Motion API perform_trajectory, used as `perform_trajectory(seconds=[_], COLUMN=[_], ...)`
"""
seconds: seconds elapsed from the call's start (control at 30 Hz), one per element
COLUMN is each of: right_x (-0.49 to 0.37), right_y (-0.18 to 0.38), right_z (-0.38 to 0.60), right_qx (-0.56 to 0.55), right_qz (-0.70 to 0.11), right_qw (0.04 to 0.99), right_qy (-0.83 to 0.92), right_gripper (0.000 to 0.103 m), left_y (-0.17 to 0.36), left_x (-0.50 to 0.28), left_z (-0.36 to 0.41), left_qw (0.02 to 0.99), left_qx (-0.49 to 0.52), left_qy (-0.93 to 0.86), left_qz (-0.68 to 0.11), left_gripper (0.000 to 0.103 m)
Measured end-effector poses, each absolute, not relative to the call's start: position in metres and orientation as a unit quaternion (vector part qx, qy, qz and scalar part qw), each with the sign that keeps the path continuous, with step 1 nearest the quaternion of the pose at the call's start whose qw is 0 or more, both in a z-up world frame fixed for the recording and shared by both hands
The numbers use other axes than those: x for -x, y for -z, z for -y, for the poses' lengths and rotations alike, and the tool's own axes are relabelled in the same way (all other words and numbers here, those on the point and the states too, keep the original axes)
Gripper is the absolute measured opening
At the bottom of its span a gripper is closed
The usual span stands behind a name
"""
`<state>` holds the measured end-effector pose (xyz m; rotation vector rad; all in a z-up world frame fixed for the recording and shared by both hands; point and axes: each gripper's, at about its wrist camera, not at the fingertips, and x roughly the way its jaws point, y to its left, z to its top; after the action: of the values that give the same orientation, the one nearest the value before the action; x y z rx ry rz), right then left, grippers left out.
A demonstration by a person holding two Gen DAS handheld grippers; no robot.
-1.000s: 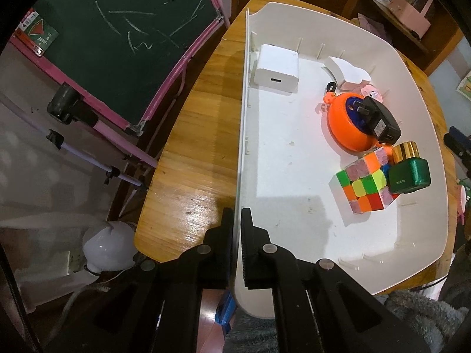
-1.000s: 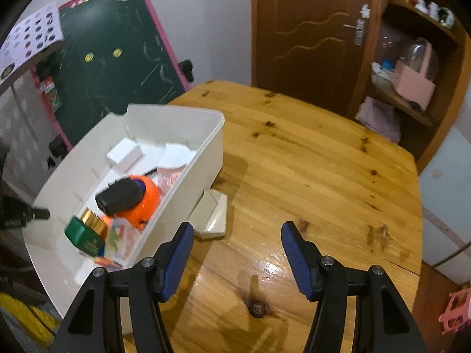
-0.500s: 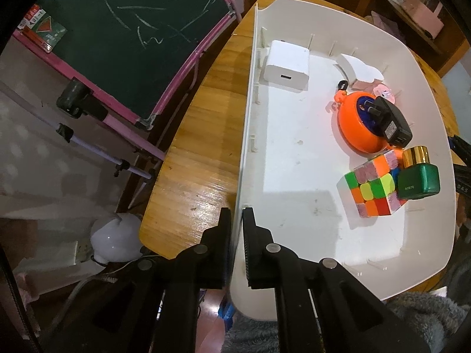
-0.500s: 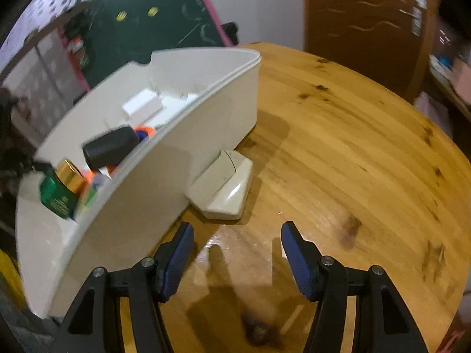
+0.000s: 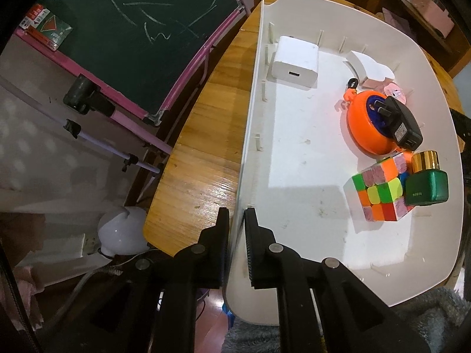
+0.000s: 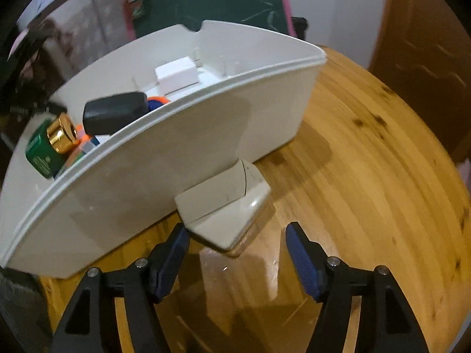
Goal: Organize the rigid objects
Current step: 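Close the right gripper on the beige plastic piece and lift it, then carry the beige plastic piece with the right gripper over the tray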
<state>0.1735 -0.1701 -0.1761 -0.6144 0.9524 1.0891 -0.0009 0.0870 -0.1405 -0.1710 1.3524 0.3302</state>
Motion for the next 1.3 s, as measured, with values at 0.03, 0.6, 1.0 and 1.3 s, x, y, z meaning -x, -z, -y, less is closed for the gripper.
perform_trajectory(seconds=[0.03,0.6,1.0,1.3], right_x=[-0.174,-0.179,-0.161,-0.117], right_y=[0.177,0.178,0.151,0.091], right_z=[0.167,0.156,0.190,0.224], right_qx=[0.286,0.314,0.260,0.180], right_qz=[-0.422,-0.383,-0.370,-0.340], right_qw=[0.703,0.663,0.761,0.832], right_qy=[-0.496,-0.562,-0.465,-0.399], right_gripper=[0.073,0.065,0.065,0.065], left_y=[0.141,0.142,0.140,0.140], left_x=[0.001,-0.001,0.002,0.004], left_z=[-0.087,-0.088,-0.090,-0.093], left_qw=[0.764,0.761,0.767,0.778], left_qx=[0.078,0.083,0.090,0.098], left_qy=[-0.152,-0.153,-0.146,-0.124], left_qz=[-0.622,-0.625,-0.618,-0.608], left_gripper=[0.011,0.012,0.012,0.012])
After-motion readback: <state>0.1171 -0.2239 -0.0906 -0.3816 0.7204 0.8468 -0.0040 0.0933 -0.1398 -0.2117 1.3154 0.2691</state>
